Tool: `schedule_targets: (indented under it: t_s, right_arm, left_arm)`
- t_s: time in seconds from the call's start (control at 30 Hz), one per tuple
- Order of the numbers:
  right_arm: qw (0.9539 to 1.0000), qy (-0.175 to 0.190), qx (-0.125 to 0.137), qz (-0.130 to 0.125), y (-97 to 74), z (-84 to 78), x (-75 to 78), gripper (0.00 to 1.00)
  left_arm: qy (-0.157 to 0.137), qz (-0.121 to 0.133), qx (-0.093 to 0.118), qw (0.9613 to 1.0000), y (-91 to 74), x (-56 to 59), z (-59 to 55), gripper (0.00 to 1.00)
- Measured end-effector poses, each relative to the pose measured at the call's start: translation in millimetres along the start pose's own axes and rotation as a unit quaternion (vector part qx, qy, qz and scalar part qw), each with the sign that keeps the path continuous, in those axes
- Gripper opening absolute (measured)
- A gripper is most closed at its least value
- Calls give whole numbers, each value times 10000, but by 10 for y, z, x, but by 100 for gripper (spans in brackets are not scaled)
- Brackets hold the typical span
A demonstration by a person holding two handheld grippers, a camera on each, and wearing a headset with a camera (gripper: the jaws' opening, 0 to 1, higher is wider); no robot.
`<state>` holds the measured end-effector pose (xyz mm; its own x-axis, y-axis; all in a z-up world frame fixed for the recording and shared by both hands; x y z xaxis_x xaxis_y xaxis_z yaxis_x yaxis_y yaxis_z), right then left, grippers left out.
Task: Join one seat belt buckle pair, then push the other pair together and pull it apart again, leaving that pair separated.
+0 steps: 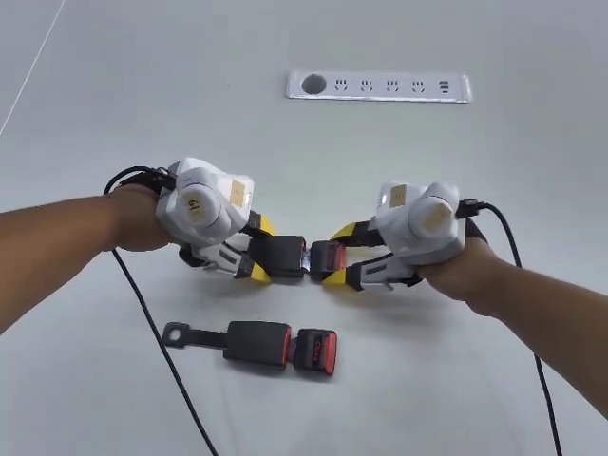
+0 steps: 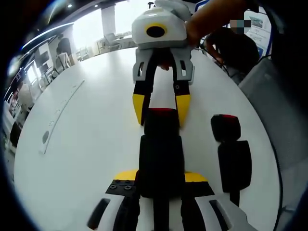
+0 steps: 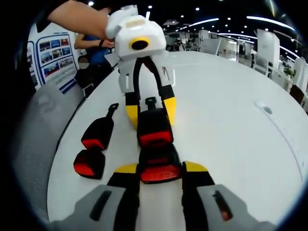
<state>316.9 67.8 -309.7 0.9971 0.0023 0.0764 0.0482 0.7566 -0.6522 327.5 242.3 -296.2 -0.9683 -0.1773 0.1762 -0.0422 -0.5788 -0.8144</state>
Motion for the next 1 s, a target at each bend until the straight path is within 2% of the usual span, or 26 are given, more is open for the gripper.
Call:
schedule_targets:
  t_s: [1.0]
  right_arm:
    - [9995, -173, -269, 75, 20, 40, 8, 33]
  left_arm:
    - [80, -52, -42, 9999, 8, -15, -17, 34]
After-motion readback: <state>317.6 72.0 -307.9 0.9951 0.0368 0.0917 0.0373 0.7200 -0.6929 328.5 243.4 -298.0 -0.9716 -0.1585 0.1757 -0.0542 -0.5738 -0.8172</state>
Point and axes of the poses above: the centre of the closed fingertips' face, and the gripper's own axes: y roughly forward along the fingers, x roughly to its right, z roughly out of its top, the point moved 9 cm from there along -y, roughly backward along the fingers, and after that the axes turned 15 degrees about -y, right-handed, at the moved point
